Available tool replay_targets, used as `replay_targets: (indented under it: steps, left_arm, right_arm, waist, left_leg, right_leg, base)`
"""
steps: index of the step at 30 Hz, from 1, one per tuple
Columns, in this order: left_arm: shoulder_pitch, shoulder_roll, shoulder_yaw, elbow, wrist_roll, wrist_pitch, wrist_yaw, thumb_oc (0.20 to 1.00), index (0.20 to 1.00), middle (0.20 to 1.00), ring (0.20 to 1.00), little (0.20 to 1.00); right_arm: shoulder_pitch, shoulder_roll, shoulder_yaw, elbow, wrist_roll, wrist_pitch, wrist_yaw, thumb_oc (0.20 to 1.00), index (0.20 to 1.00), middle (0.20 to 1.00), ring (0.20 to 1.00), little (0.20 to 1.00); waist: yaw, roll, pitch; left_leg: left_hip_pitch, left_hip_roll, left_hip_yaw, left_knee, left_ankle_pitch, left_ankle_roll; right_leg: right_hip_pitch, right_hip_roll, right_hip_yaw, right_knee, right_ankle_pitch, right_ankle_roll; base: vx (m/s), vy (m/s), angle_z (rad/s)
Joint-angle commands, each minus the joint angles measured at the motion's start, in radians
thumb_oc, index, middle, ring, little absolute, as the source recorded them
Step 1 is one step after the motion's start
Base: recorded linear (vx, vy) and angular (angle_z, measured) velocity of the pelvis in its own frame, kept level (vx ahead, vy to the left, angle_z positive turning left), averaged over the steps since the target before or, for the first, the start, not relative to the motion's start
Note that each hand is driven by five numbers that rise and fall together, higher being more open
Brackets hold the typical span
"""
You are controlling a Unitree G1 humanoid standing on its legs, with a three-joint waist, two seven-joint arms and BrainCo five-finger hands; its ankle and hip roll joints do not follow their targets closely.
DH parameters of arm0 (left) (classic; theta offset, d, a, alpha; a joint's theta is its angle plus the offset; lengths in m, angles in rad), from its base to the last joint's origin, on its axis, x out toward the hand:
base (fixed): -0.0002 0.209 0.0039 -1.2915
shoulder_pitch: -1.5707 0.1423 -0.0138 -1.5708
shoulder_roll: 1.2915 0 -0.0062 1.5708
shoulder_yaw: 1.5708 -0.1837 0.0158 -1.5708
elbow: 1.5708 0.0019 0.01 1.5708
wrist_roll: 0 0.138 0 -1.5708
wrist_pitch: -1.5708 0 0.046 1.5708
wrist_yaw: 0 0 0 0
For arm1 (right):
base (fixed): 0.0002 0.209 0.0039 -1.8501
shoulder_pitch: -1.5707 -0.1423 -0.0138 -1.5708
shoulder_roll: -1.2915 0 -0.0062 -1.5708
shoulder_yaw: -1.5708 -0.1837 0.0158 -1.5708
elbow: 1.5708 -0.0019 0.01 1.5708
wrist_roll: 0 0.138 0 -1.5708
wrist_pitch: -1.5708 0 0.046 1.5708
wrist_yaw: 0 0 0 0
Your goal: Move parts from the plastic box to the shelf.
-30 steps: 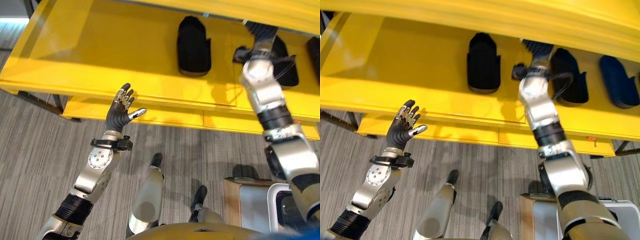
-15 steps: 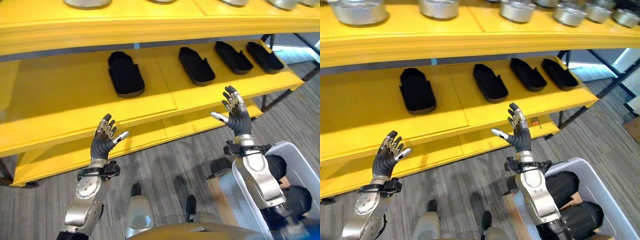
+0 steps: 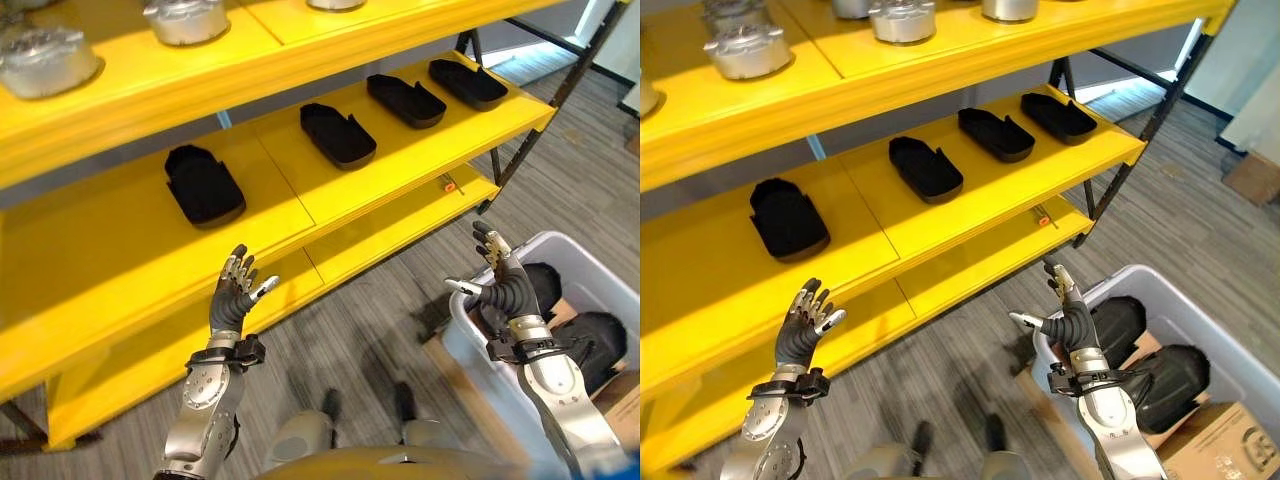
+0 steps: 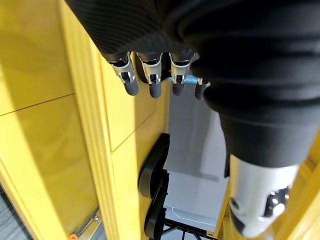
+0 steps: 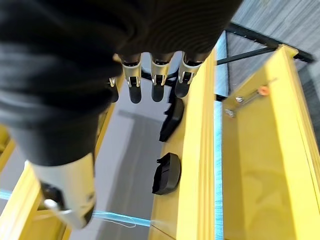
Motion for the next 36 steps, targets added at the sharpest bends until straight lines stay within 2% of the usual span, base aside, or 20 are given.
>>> replay_targets:
  steps: [1, 5, 9, 10, 11, 12, 13, 14, 15, 18, 22, 24, 25, 26, 27, 28, 30, 33, 36]
  left_arm:
    - [-0.019, 0.048, -0.011, -0.042, 0.031, -0.052, 0.005, 1.000, 1.000, 1.000, 1.000, 1.000]
    - [-0.008, 0.078, -0.005, -0.043, 0.047, -0.055, 0.000, 1.000, 1.000, 1.000, 1.000, 1.000]
    - [-0.005, 0.093, 0.002, -0.032, 0.029, -0.051, 0.000, 1.000, 1.000, 1.000, 1.000, 1.000]
    - [-0.005, 0.100, 0.010, -0.031, 0.036, -0.052, 0.006, 1.000, 1.000, 1.000, 1.000, 1.000]
    - [-0.006, 0.100, 0.011, -0.031, 0.036, -0.052, 0.007, 1.000, 1.000, 1.000, 1.000, 1.000]
    - [0.006, 0.107, 0.026, -0.032, 0.036, -0.052, 0.006, 1.000, 1.000, 1.000, 1.000, 1.000]
    - [0.018, 0.103, 0.037, -0.037, 0.034, -0.051, 0.004, 1.000, 1.000, 1.000, 1.000, 1.000]
    - [0.031, 0.102, 0.048, -0.038, 0.035, -0.050, 0.002, 1.000, 1.000, 1.000, 1.000, 1.000]
    - [0.044, 0.096, 0.059, -0.037, 0.029, -0.049, 0.001, 1.000, 1.000, 1.000, 1.000, 1.000]
    - [0.064, 0.091, 0.075, -0.037, 0.032, -0.045, -0.001, 1.000, 1.000, 1.000, 1.000, 1.000]
    - [0.082, 0.084, 0.103, -0.039, 0.058, -0.042, 0.000, 1.000, 1.000, 1.000, 1.000, 1.000]
    - [0.087, 0.082, 0.106, -0.040, 0.065, -0.041, -0.002, 1.000, 1.000, 1.000, 1.000, 1.000]
    - [0.092, 0.062, 0.102, -0.033, 0.074, -0.038, -0.007, 1.000, 1.000, 1.000, 1.000, 1.000]
    - [0.090, 0.056, 0.099, -0.033, 0.072, -0.036, -0.009, 1.000, 1.000, 1.000, 1.000, 1.000]
    - [0.086, 0.051, 0.091, -0.031, 0.065, -0.035, -0.008, 1.000, 1.000, 1.000, 1.000, 1.000]
    - [0.079, 0.048, 0.085, -0.025, 0.062, -0.033, -0.009, 1.000, 1.000, 1.000, 1.000, 1.000]
    - [0.075, 0.047, 0.079, -0.024, 0.059, -0.031, -0.010, 1.000, 1.000, 1.000, 1.000, 1.000]
    - [0.048, 0.049, 0.064, -0.013, 0.051, -0.031, -0.011, 1.000, 1.000, 1.000, 1.000, 1.000]
    - [0.033, 0.047, 0.055, -0.013, 0.042, -0.030, -0.008, 1.000, 1.000, 1.000, 1.000, 1.000]
  right_arm:
    - [-0.085, 0.014, -0.011, -0.013, 0.052, -0.033, 0.002, 1.000, 1.000, 1.000, 1.000, 1.000]
    - [-0.068, 0.032, -0.014, -0.032, 0.082, -0.029, 0.024, 1.000, 1.000, 1.000, 1.000, 1.000]
    - [-0.076, 0.054, 0.003, -0.025, 0.104, -0.020, 0.030, 1.000, 1.000, 1.000, 1.000, 1.000]
    - [-0.078, 0.058, 0.005, -0.019, 0.094, -0.024, 0.029, 1.000, 1.000, 1.000, 1.000, 1.000]
    - [-0.078, 0.058, 0.005, -0.019, 0.094, -0.024, 0.028, 1.000, 1.000, 1.000, 1.000, 1.000]
    - [-0.081, 0.068, 0.010, -0.011, 0.091, -0.022, 0.026, 1.000, 1.000, 1.000, 1.000, 1.000]
    - [-0.080, 0.070, 0.008, -0.006, 0.087, -0.019, 0.027, 1.000, 1.000, 1.000, 1.000, 1.000]
    - [-0.083, 0.071, 0.003, -0.004, 0.081, -0.018, 0.021, 1.000, 1.000, 1.000, 1.000, 1.000]
    - [-0.089, 0.072, 0.002, 0.000, 0.079, -0.014, 0.023, 1.000, 1.000, 1.000, 1.000, 1.000]
    - [-0.091, 0.075, -0.006, 0.002, 0.074, -0.009, 0.017, 1.000, 1.000, 1.000, 1.000, 1.000]
    - [-0.088, 0.080, -0.015, -0.005, 0.062, -0.005, 0.015, 1.000, 1.000, 1.000, 1.000, 1.000]
    - [-0.084, 0.080, -0.015, -0.008, 0.060, -0.003, 0.016, 1.000, 1.000, 1.000, 1.000, 1.000]
    - [-0.064, 0.080, -0.025, -0.012, 0.065, 0.000, 0.023, 1.000, 1.000, 1.000, 1.000, 1.000]
    - [-0.058, 0.078, -0.031, -0.012, 0.072, 0.001, 0.022, 1.000, 1.000, 1.000, 1.000, 1.000]
    - [-0.054, 0.075, -0.039, -0.012, 0.077, 0.001, 0.019, 1.000, 1.000, 1.000, 1.000, 1.000]
    - [-0.051, 0.068, -0.050, -0.020, 0.079, -0.001, 0.018, 1.000, 1.000, 1.000, 1.000, 1.000]
    - [-0.050, 0.063, -0.054, -0.022, 0.082, -0.002, 0.016, 1.000, 1.000, 1.000, 1.000, 1.000]
    - [-0.045, 0.038, -0.075, -0.041, 0.072, -0.008, 0.012, 1.000, 1.000, 1.000, 1.000, 1.000]
    - [-0.048, 0.026, -0.088, -0.040, 0.077, -0.013, -0.003, 1.000, 1.000, 1.000, 1.000, 1.000]
  waist:
    - [0.010, 0.020, -0.038]
    - [0.003, 0.016, -0.054]
    - [0.007, 0.014, -0.026]
    - [0.017, 0.015, -0.009]
    - [0.019, 0.014, -0.010]
    - [0.021, 0.020, 0.003]
    - [0.027, 0.025, 0.009]
    - [0.028, 0.029, 0.016]
    - [0.025, 0.027, 0.023]
    - [0.021, 0.022, 0.032]
    - [0.014, 0.011, 0.050]
    - [0.014, 0.005, 0.049]
    - [0.016, -0.014, 0.033]
    - [0.013, -0.016, 0.025]
    - [0.008, -0.014, 0.016]
    - [-0.001, -0.009, 0.007]
    - [-0.007, -0.006, 0.003]
    - [-0.026, 0.021, -0.005]
    - [-0.043, 0.037, -0.009]
  left_leg:
    - [0.001, -0.032, -0.036, -0.127, 0.087, 0.006]
    - [0.034, -0.005, 0.028, -0.216, 0.100, 0.019]
    - [0.041, 0.022, 0.119, -0.201, 0.072, 0.031]
    - [0.049, 0.039, 0.155, -0.192, 0.053, 0.031]
    - [0.045, 0.039, 0.157, -0.191, 0.055, 0.031]
    - [0.065, 0.069, 0.210, -0.196, 0.040, 0.023]
    - [0.080, 0.084, 0.244, -0.199, 0.027, 0.019]
    - [0.098, 0.101, 0.282, -0.209, 0.019, 0.015]
    - [0.111, 0.112, 0.323, -0.221, 0.014, 0.008]
    - [0.138, 0.117, 0.353, -0.232, 0.002, 0.005]
    - [0.192, 0.139, 0.394, -0.210, -0.048, -0.011]
    - [0.205, 0.140, 0.401, -0.213, -0.058, -0.012]
    - [0.226, 0.132, 0.409, -0.222, -0.072, -0.017]
    - [0.232, 0.137, 0.404, -0.221, -0.076, -0.021]
    - [0.238, 0.150, 0.397, -0.220, -0.077, -0.031]
    - [0.242, 0.176, 0.384, -0.222, -0.072, -0.048]
    - [0.244, 0.193, 0.379, -0.223, -0.071, -0.057]
    - [0.264, 0.255, 0.376, -0.229, -0.060, -0.095]
    - [0.246, 0.301, 0.378, -0.208, -0.044, -0.117]
  right_leg:
    - [0.045, 0.147, -0.057, 0.019, -0.088, -0.057]
    - [0.032, 0.138, -0.024, 0.007, -0.075, -0.036]
    - [-0.028, 0.139, -0.016, 0.107, -0.081, -0.012]
    - [-0.051, 0.107, -0.105, 0.159, -0.093, 0.001]
    - [-0.055, 0.108, -0.103, 0.160, -0.092, 0.001]
    - [-0.063, 0.042, -0.233, 0.174, -0.086, 0.021]
    - [-0.062, -0.005, -0.310, 0.166, -0.072, 0.020]
    - [-0.078, -0.045, -0.370, 0.147, -0.040, 0.024]
    - [-0.099, -0.089, -0.413, 0.104, 0.018, 0.040]
    - [-0.116, -0.119, -0.433, 0.061, 0.077, 0.056]
    - [-0.124, -0.186, -0.463, -0.018, 0.178, 0.102]
    - [-0.119, -0.189, -0.472, -0.022, 0.183, 0.107]
    - [-0.090, -0.182, -0.492, -0.044, 0.179, 0.107]
    - [-0.084, -0.177, -0.490, -0.041, 0.178, 0.106]
    - [-0.077, -0.168, -0.491, -0.038, 0.172, 0.100]
    - [-0.076, -0.156, -0.495, -0.016, 0.141, 0.086]
    - [-0.076, -0.147, -0.494, -0.004, 0.124, 0.079]
    - [-0.081, -0.115, -0.511, 0.058, 0.051, 0.052]
    - [-0.097, -0.088, -0.513, 0.091, 0.002, 0.026]
  base:
    - [0.03, 0.127, -0.34]
    - [0.03, 0.116, -0.30]
    - [-0.04, 0.098, -0.82]
    - [-0.05, 0.056, -1.25]
    - [-0.04, 0.030, -2.20]
    - [-0.03, 0.009, -2.22]
    - [-0.02, 0.010, -1.83]
    - [-0.01, -0.001, -1.47]
    - [0.02, -0.021, -1.65]
    - [0.05, -0.036, -1.25]
    - [0.15, -0.117, -0.48]
    - [0.13, -0.088, 0.08]
    - [0.22, -0.132, 0.12]
    - [0.30, -0.206, 0.24]
    - [0.30, -0.261, 0.12]
    - [0.23, -0.202, 0.06]
    - [0.17, -0.170, -0.01]
    - [0.22, -0.216, 0.01]
    - [0.15, -0.221, 0.10]
